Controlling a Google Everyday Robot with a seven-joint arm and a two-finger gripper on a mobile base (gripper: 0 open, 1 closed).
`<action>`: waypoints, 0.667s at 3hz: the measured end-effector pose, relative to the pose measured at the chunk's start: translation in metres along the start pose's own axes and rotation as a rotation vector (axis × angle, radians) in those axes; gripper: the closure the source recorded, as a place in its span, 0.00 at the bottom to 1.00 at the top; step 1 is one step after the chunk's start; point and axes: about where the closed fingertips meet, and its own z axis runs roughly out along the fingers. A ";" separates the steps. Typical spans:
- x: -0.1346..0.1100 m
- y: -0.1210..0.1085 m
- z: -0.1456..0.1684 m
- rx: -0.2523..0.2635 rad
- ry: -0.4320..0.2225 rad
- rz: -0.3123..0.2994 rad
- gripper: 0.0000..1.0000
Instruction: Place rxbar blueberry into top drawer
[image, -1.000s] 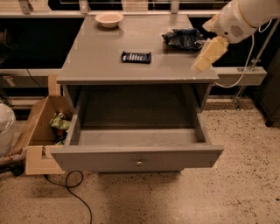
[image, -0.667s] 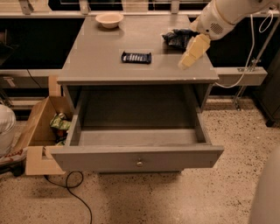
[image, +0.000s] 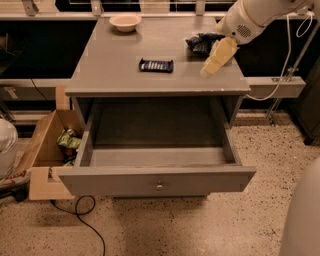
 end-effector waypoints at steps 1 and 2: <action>-0.018 -0.018 0.021 0.017 -0.016 0.034 0.00; -0.035 -0.036 0.054 0.016 0.001 0.088 0.00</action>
Offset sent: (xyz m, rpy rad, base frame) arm 0.1043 0.0650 -0.0147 0.0416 0.0624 -0.1431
